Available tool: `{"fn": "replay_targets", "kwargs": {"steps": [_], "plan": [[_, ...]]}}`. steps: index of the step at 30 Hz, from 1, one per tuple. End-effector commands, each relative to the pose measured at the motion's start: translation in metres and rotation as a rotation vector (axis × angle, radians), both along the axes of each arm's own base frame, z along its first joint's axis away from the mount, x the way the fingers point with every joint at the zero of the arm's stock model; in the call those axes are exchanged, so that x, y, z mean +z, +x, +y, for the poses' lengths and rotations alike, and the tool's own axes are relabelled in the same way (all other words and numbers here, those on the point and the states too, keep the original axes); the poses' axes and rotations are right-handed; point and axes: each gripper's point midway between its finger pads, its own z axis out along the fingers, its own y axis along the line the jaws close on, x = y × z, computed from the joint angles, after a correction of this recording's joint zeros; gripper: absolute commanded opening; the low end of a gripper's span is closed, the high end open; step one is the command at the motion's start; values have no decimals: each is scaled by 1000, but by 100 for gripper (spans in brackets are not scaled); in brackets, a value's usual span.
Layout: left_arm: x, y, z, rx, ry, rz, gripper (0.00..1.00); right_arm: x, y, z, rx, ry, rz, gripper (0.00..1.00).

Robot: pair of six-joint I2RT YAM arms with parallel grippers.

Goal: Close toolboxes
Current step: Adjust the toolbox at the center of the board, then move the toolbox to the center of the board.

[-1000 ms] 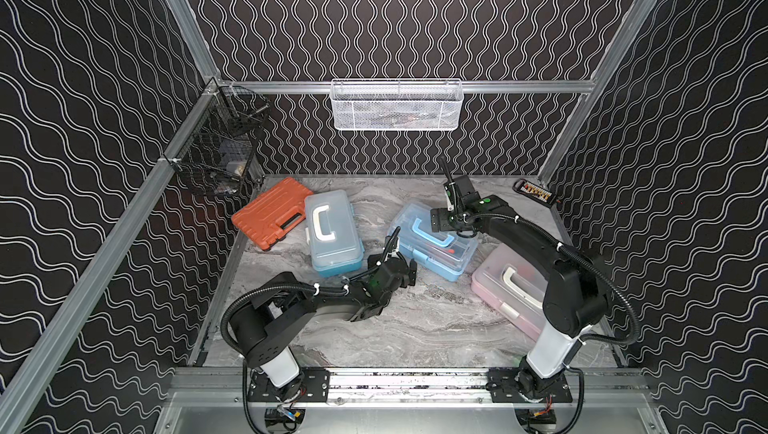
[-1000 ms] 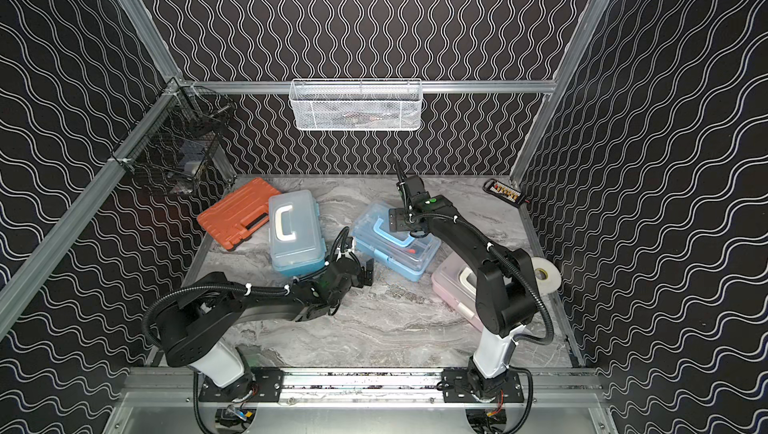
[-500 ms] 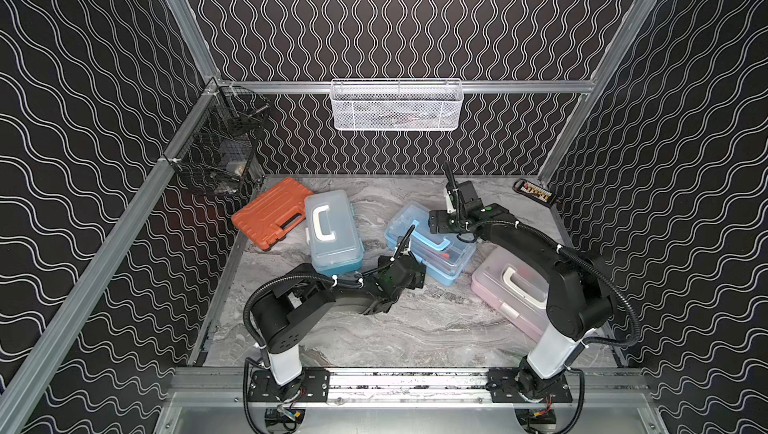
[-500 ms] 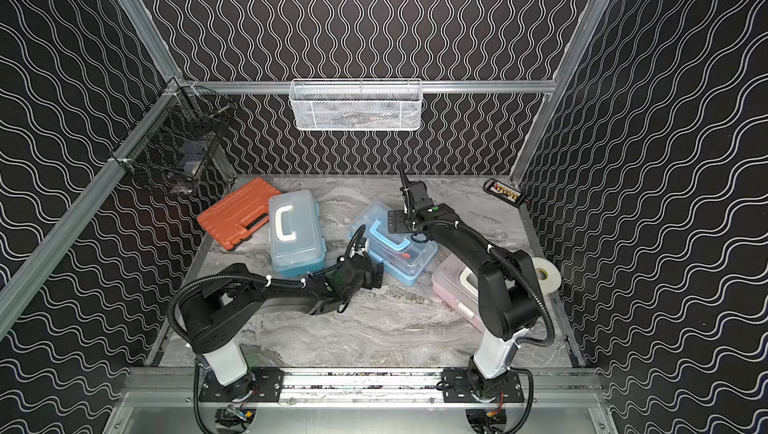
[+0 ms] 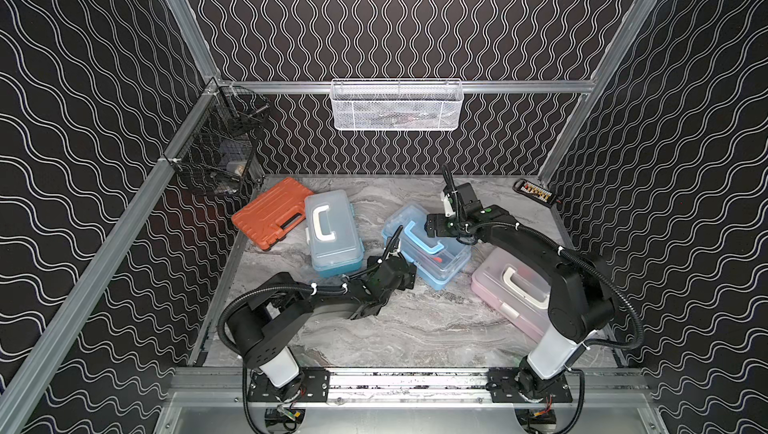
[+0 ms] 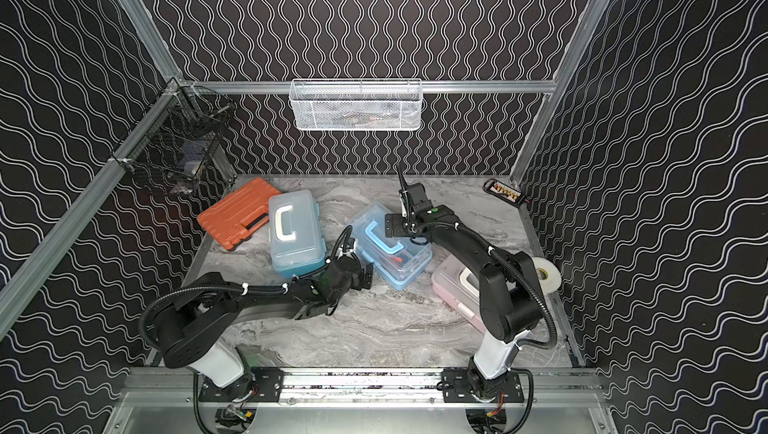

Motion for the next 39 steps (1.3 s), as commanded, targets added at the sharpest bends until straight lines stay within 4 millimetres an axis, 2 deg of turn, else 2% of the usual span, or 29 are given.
{"fn": "replay_targets", "kwargs": {"steps": [1, 8, 14, 21, 24, 30, 32, 33, 36, 39], "plan": [[10, 3, 16, 52, 8, -43, 99, -22, -35, -13, 13, -72, 168, 95], [30, -5, 20, 0, -5, -102, 99, -10, -24, -12, 3, -79, 134, 96], [53, -12, 30, -11, 4, -156, 99, 13, -17, -13, -3, -69, 69, 96], [67, -23, 52, 31, 7, -187, 99, 38, -22, -31, -51, -86, -4, 98], [77, -29, 69, 78, 10, -205, 99, 45, -19, -64, -140, -84, -27, 99], [101, -50, 121, 217, 93, -222, 99, 54, -23, -141, -368, -96, -117, 99], [109, -58, 140, 260, 126, -237, 99, 60, -24, -160, -434, -101, -173, 99], [113, -62, 149, 281, 147, -244, 99, 53, -30, -174, -476, -122, -179, 99], [126, -74, 177, 352, 175, -264, 99, 49, -43, -218, -640, -163, -204, 99], [132, -82, 194, 394, 170, -273, 99, 36, -63, -267, -823, -140, -138, 99]]}}
